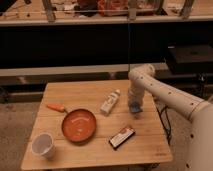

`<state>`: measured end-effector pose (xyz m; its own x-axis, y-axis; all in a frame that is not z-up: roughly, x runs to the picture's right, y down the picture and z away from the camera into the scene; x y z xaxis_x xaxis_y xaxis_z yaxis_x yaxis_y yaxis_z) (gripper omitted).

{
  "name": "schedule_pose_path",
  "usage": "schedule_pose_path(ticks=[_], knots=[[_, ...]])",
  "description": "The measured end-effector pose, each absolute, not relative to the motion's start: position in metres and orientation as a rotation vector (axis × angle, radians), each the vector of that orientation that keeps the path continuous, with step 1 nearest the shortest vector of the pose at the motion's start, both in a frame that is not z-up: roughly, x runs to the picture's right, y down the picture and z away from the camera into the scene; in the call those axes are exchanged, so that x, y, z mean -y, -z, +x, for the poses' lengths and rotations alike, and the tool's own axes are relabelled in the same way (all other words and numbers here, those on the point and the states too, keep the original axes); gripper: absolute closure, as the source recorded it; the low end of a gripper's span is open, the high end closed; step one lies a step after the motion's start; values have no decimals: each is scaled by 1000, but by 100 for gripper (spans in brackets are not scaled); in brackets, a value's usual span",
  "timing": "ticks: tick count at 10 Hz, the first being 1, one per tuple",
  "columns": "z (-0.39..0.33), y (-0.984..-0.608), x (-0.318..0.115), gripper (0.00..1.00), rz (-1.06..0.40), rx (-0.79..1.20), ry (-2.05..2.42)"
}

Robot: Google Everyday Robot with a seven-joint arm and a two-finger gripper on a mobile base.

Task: Place the white sponge in the ceramic bowl

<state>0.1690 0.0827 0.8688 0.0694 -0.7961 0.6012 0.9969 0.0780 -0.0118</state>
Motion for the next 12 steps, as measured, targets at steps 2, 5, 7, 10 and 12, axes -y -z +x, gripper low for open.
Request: schedule_pose_path(ticks=[2, 5, 7, 10, 12], knots=[[147, -863, -71, 100, -485, 507, 1458], [123, -852, -57, 100, -476, 501, 1490], [116, -839, -52, 100, -470, 494, 1511], [81, -817, -41, 100, -448, 500, 1542], [77, -807, -38, 100, -445, 499, 1556]])
